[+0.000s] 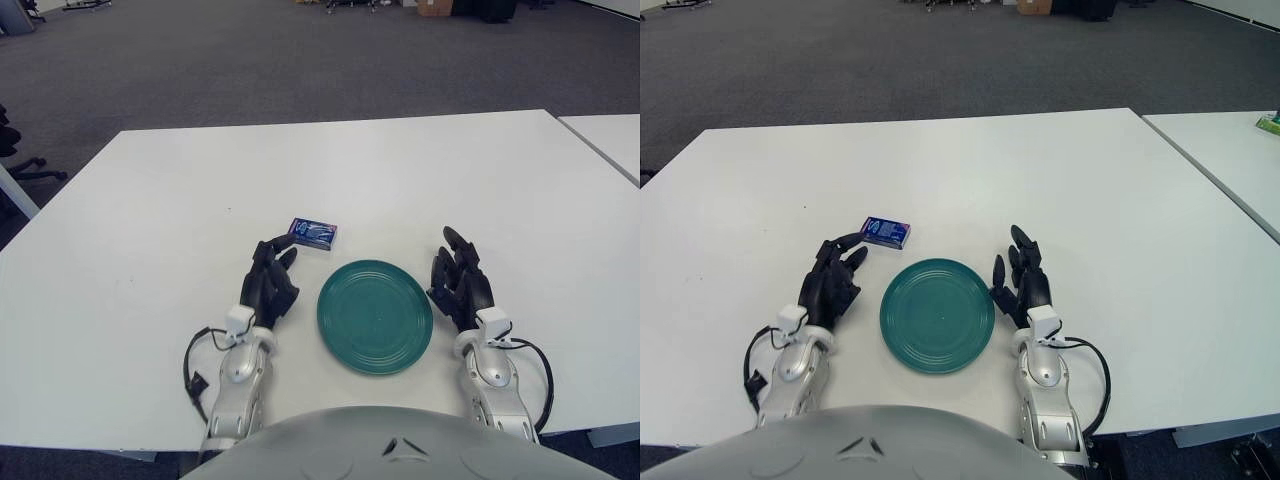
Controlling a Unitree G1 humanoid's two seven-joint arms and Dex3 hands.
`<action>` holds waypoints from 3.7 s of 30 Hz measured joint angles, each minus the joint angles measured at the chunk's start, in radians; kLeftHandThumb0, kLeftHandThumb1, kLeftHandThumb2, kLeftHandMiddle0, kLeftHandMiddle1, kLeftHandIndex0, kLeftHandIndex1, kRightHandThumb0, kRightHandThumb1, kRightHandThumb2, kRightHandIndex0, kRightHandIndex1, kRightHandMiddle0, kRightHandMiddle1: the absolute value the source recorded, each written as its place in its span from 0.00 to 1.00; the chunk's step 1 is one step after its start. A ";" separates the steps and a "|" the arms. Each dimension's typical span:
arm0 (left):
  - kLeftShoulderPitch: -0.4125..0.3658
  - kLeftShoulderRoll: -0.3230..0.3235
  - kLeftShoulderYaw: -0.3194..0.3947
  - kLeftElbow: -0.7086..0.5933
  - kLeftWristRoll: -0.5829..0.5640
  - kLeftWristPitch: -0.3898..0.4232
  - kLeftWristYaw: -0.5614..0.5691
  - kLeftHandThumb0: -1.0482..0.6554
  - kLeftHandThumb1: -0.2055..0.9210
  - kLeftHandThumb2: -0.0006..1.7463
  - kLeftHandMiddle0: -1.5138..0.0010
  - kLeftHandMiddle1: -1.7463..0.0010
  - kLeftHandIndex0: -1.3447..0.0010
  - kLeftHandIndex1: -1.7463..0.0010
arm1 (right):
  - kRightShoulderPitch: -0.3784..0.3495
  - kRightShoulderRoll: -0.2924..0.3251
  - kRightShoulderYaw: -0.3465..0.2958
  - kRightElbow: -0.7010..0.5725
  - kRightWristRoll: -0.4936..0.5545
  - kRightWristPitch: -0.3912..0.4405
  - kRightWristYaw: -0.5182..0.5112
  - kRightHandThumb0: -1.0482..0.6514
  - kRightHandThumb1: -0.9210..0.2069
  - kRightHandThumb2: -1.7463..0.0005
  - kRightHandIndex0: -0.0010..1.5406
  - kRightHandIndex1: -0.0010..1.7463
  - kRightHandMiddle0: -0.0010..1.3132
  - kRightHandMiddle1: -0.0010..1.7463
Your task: Put the gum into the plate.
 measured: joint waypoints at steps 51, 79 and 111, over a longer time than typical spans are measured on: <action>-0.968 0.444 -0.489 0.867 0.849 -0.465 -0.119 0.00 1.00 0.15 0.85 0.97 0.97 0.25 | -0.009 0.031 0.010 0.033 -0.005 -0.044 -0.037 0.17 0.00 0.53 0.18 0.00 0.00 0.29; -1.098 0.435 -0.589 1.194 0.911 -0.512 -0.035 0.06 1.00 0.08 0.84 0.97 0.94 0.26 | -0.008 0.031 -0.013 0.046 0.001 -0.065 -0.037 0.18 0.00 0.53 0.19 0.00 0.00 0.28; -1.052 0.382 -0.524 1.306 0.827 -0.393 0.282 0.62 0.12 0.97 0.40 0.08 0.46 0.00 | -0.009 0.020 -0.044 0.049 0.003 -0.073 -0.010 0.18 0.00 0.53 0.17 0.00 0.00 0.29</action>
